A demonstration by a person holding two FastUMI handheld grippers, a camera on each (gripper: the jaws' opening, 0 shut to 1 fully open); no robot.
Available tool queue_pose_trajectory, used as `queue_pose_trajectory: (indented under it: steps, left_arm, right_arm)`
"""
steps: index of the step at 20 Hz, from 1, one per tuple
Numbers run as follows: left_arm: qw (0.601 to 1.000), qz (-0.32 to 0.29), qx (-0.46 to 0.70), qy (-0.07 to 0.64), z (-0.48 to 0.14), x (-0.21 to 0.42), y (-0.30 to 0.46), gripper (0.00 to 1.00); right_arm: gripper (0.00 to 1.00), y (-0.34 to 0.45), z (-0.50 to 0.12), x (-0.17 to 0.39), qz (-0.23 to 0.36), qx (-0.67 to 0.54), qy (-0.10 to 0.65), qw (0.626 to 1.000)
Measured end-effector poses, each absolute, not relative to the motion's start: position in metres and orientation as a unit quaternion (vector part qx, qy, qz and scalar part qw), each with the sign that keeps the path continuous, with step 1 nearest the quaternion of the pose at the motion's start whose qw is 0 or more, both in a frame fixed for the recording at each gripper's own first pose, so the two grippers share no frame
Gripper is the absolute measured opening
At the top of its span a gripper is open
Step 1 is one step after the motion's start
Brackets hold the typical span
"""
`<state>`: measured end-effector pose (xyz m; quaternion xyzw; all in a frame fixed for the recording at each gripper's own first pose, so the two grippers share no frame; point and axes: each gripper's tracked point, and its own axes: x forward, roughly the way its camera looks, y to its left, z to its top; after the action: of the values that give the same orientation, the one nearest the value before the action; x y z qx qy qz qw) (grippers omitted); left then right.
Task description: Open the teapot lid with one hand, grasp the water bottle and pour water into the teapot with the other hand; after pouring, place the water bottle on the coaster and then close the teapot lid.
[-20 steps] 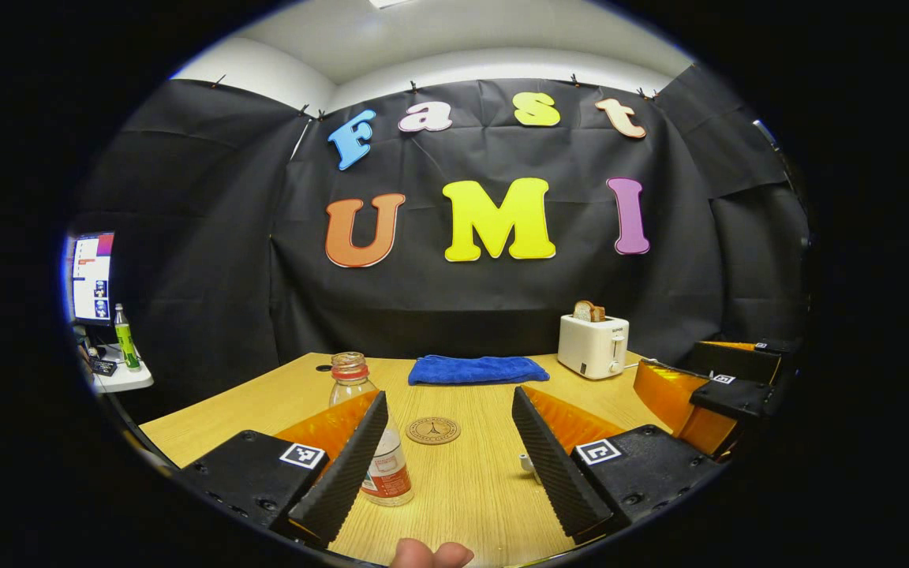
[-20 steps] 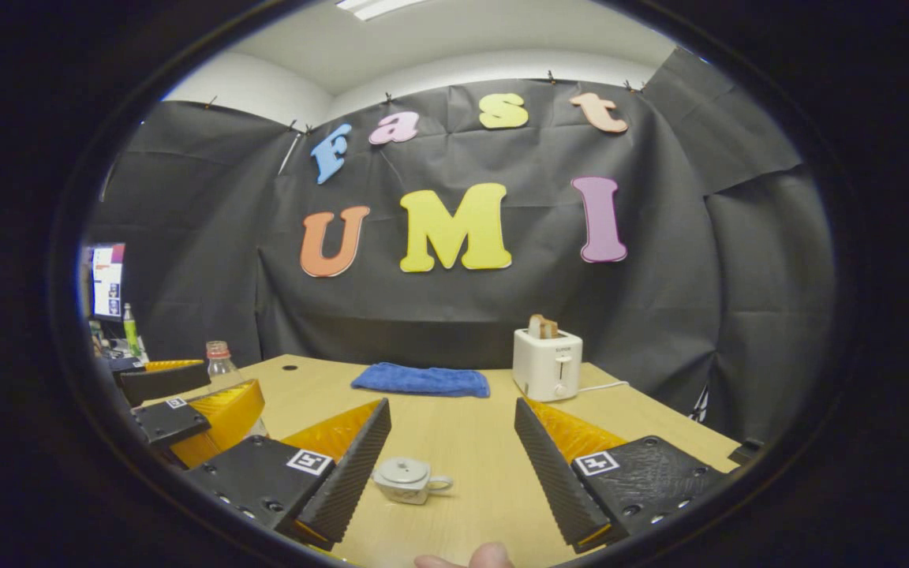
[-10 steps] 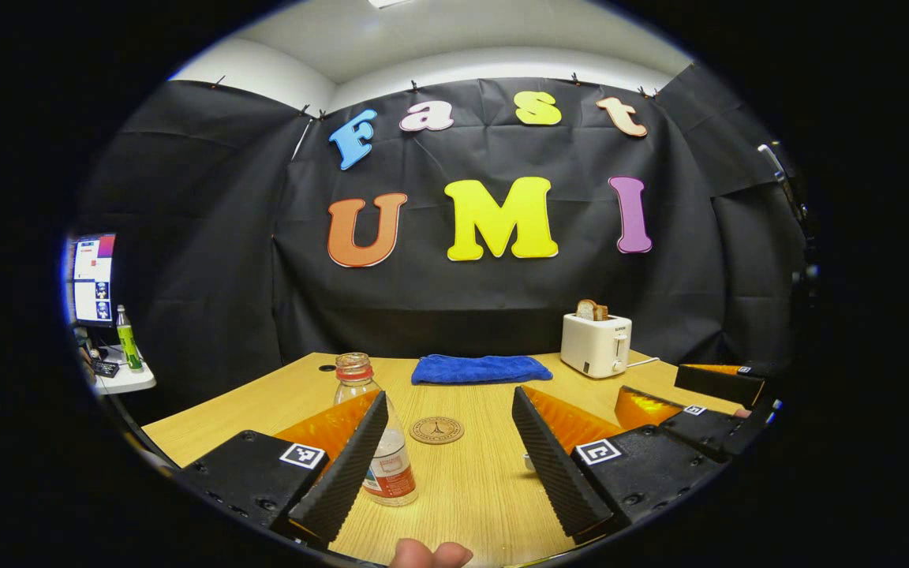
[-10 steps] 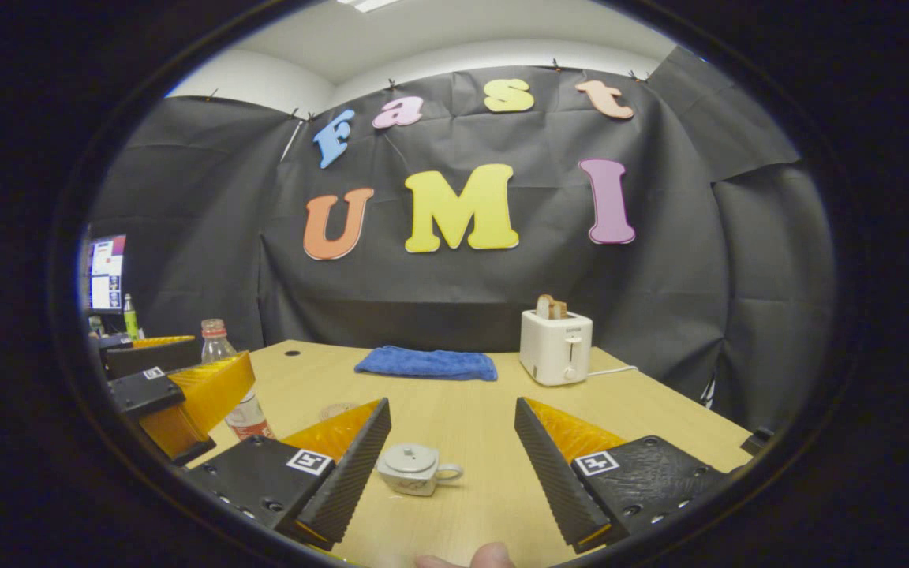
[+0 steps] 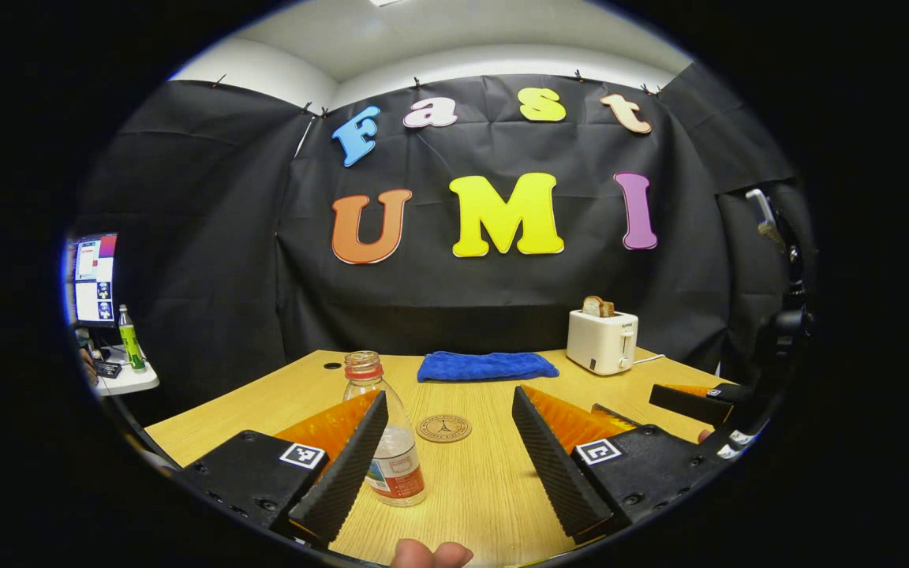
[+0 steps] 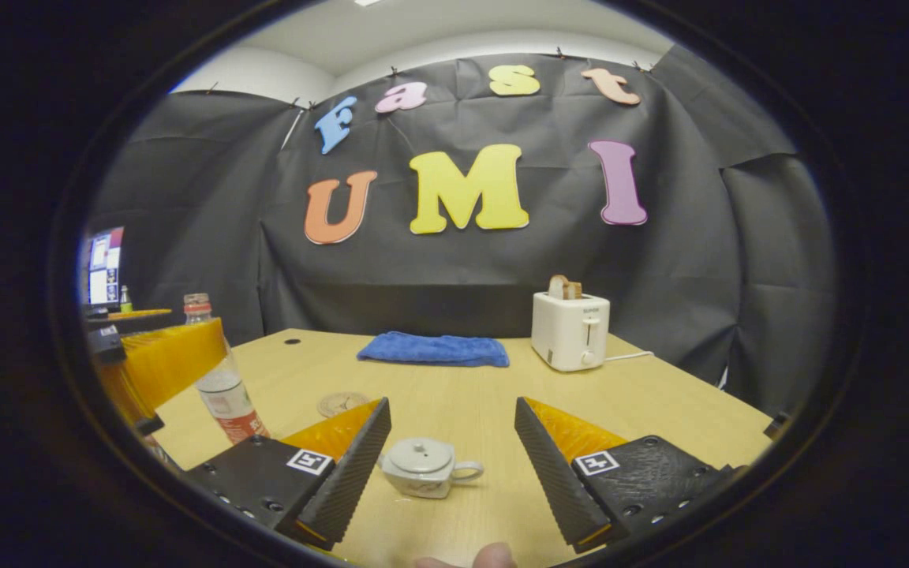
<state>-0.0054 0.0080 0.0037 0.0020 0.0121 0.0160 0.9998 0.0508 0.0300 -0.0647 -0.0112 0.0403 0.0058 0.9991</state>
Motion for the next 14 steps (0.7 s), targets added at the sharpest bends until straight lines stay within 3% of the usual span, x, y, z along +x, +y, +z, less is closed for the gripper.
queue_pose_trajectory:
  steps: [4, 8, 14]
  left_arm:
    - [1.000, 0.017, -0.001, 0.009, 0.006, -0.002, 0.012, 0.99]
    - [1.000, 0.021, -0.004, 0.011, 0.008, -0.001, 0.021, 0.99]
    - [1.000, 0.026, -0.005, 0.014, 0.006, 0.001, 0.028, 0.99]
  right_arm:
    - [0.94, 0.040, -0.081, 0.068, 0.012, -0.023, 0.054, 0.998]
    - [0.97, 0.049, -0.100, 0.087, 0.021, -0.029, 0.073, 0.997]
    - [0.53, 0.060, -0.113, 0.103, 0.032, -0.036, 0.096, 0.994]
